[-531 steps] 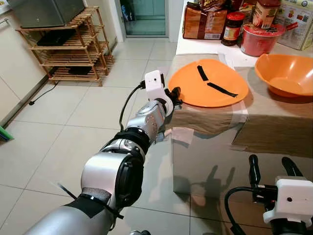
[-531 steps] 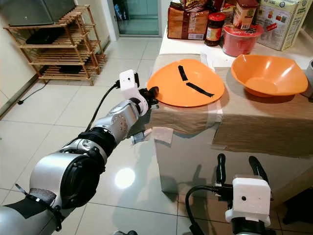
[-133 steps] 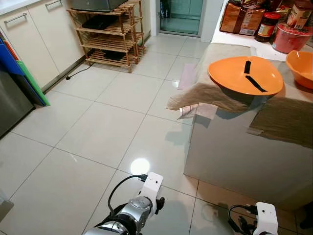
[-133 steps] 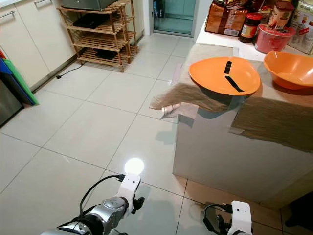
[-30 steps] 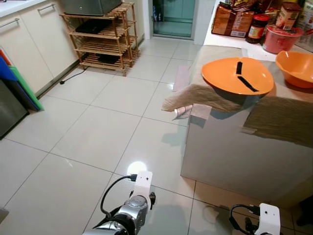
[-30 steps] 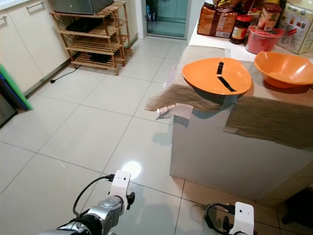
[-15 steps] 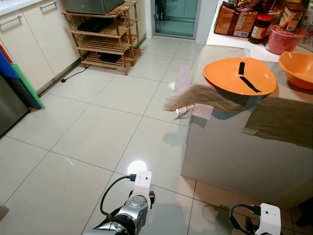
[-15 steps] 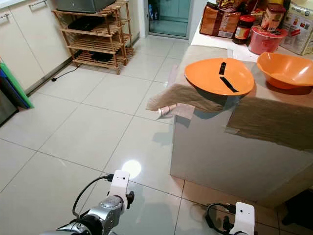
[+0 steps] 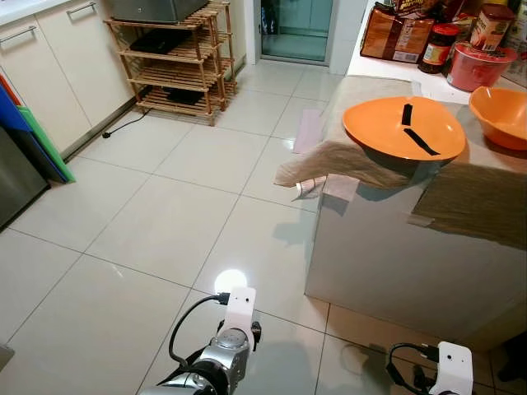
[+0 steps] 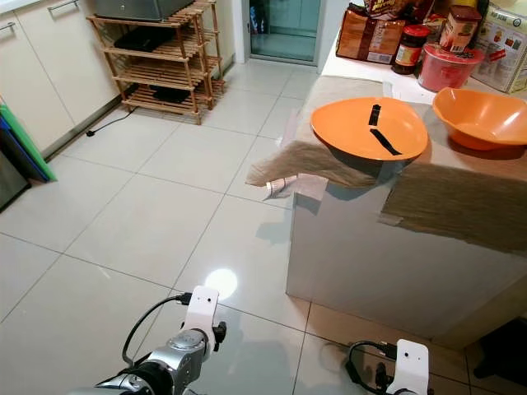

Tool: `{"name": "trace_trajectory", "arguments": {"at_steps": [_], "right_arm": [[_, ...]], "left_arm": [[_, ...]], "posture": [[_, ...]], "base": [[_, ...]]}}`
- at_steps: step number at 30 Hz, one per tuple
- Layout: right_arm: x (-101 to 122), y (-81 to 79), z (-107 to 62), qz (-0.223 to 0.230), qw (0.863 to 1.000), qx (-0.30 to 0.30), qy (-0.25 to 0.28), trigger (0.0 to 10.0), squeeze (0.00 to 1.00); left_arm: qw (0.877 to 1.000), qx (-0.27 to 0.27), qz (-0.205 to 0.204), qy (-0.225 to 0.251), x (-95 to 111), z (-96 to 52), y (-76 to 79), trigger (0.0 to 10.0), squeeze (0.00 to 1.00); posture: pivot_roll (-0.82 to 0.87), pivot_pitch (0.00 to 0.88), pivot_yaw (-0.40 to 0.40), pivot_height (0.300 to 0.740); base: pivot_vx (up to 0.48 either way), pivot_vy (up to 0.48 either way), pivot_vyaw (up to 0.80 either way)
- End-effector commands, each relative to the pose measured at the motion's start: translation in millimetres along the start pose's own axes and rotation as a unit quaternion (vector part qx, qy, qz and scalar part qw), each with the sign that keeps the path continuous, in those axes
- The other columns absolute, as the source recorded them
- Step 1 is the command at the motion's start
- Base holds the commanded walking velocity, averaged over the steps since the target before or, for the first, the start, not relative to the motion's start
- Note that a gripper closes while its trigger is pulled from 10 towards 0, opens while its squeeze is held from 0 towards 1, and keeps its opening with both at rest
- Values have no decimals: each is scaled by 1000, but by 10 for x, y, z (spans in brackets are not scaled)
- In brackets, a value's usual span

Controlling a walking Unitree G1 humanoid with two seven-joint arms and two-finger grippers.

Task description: Setting the table

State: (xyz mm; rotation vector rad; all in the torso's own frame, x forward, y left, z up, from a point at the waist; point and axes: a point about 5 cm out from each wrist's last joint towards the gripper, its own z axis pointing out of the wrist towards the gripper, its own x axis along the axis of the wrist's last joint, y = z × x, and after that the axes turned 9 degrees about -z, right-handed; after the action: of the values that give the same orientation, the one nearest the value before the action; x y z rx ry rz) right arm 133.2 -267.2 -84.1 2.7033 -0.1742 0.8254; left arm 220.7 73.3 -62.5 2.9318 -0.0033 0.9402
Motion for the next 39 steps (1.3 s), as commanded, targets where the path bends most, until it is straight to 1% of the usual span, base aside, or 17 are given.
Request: {"name": "trace_trajectory", "arguments": {"at_steps": [1, 2, 4, 5, 8, 15, 17, 19, 22, 29, 32, 33, 34, 36, 37, 38, 39], "right_arm": [[-2, 3, -1, 3, 1000, 4, 0, 10000, 0], [1, 1, 0, 1, 1000, 7, 2, 10000, 0], [6, -1, 1, -2, 1000, 11, 3, 10000, 0], [14, -4, 2, -10, 1000, 17, 5, 10000, 0], [29, -10, 3, -16, 999, 28, 11, 10000, 0], [54, -25, 3, -28, 998, 45, 22, 10000, 0], [363, -30, 66, -31, 997, 50, 52, 10000, 0], [528, -49, 91, -35, 995, 57, 68, 10000, 0], [573, -95, 96, -34, 995, 66, 73, 10000, 0], [641, -137, 101, -42, 993, 69, 81, 10000, 0], [770, -151, 97, -24, 990, 74, 114, 10000, 0], [881, -161, 90, -14, 987, 77, 143, 10000, 0], [926, -164, 85, -10, 985, 78, 154, 10000, 0], [1013, -168, 73, -4, 981, 77, 177, 10000, 0], [1051, -169, 66, -1, 979, 76, 189, 10000, 0], [1051, -169, 66, -1, 979, 76, 189, 10000, 0], [1119, -160, 50, -1, 975, 71, 209, 10000, 0]], "left_arm": [[1000, -7, -5, -3, -9, -1, 8, 10000, 0], [1000, -13, -13, -6, -16, -1, 15, 10000, 0], [1000, -20, -16, -9, -21, -2, 24, 10000, 0], [999, -34, -6, -10, -17, -2, 38, 10000, 0], [998, -55, 5, -7, -4, -4, 60, 10000, 0], [996, -89, 32, -6, 14, -7, 92, 10000, 0], [994, -100, 40, -8, 16, -9, 103, 10000, 0], [993, -109, 44, -7, 20, -10, 110, 10000, 0], [993, -113, 34, -5, 19, -11, 113, 10000, 0], [993, -107, 42, 2, 36, -8, 94, 10000, 0], [992, -120, 23, 23, 68, -14, 112, 10000, 0], [989, -134, 9, 64, 330, -6, 47, 10000, 0], [986, -140, 0, 90, 519, -10, -7, 10000, 0], [981, -145, -13, 129, 780, -32, -55, 10000, 0], [979, -144, -22, 145, 857, -44, -52, 10000, 0], [979, -144, -22, 145, 857, -44, -52, 10000, 0], [974, -145, -34, 171, 997, -69, -49, 10000, 0]], "posture": [[-117, 0, 25, 740], [-117, 0, 25, 740], [-115, 0, 21, 740], [-118, 0, 21, 740], [-118, 0, 19, 740], [-117, 0, 25, 740], [-115, 0, 26, 740], [-114, 0, 26, 740], [-111, 0, 26, 740], [-104, 0, 27, 740], [-101, 0, 26, 740], [-99, 0, 25, 740], [-100, 0, 25, 740], [-98, 0, 23, 740], [-96, 0, 23, 740], [-96, 0, 23, 740], [-92, 0, 21, 740]], "base": [[0, 0, 0], [0, 0, 0], [0, 0, 0], [0, 0, 0], [0, 0, 0], [0, 0, 0], [0, 0, 0], [0, 0, 0], [0, 0, 0], [0, 0, 0], [0, 0, 0], [0, 0, 0], [0, 0, 0], [0, 0, 0], [0, 0, 0], [0, 0, 0], [0, 0, 0]]}}
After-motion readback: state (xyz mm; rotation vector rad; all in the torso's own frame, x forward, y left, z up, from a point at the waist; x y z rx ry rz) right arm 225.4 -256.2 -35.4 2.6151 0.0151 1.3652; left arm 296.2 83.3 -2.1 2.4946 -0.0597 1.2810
